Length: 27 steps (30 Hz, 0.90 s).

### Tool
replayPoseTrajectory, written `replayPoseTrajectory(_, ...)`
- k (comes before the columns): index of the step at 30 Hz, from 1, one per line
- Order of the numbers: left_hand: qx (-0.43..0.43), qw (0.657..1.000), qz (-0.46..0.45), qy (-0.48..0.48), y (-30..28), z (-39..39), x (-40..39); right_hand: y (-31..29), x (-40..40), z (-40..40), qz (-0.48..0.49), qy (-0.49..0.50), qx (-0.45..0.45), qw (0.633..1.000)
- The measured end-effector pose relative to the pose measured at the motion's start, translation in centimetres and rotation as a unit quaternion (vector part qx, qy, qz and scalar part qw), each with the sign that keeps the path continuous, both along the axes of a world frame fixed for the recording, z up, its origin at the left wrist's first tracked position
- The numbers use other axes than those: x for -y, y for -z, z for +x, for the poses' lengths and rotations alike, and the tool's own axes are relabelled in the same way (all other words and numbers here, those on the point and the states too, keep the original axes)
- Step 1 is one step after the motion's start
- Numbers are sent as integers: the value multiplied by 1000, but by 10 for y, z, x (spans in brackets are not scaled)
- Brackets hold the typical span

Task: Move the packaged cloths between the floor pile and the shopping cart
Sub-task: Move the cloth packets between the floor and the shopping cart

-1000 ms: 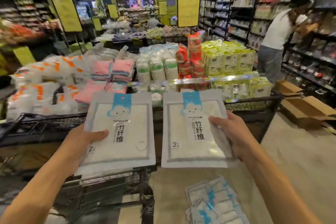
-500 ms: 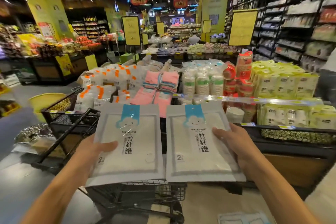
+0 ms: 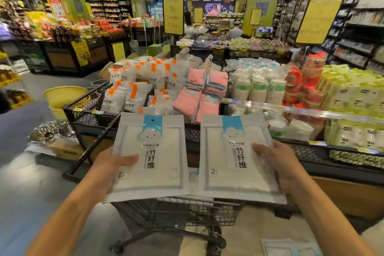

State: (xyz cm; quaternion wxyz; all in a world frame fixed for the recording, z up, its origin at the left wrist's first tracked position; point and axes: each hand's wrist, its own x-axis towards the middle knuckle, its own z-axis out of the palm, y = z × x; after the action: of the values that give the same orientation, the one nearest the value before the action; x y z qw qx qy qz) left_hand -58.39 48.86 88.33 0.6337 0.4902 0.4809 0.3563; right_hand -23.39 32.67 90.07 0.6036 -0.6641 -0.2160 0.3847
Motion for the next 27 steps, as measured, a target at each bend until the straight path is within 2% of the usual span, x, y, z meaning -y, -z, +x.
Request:
replayPoseTrajectory(10,12,1000,6,13,13,19,-65,11,-79,13,-8,-9,20,1000)
replayPoseTrajectory(20,-38,998,13,-40,13,76,-165,33,-197,69,-1,-36,-24,999)
replayPoseTrajectory(27,-33,999,-13,-33,37,95,-236,54,-269,93,-24,-34,-31,999)
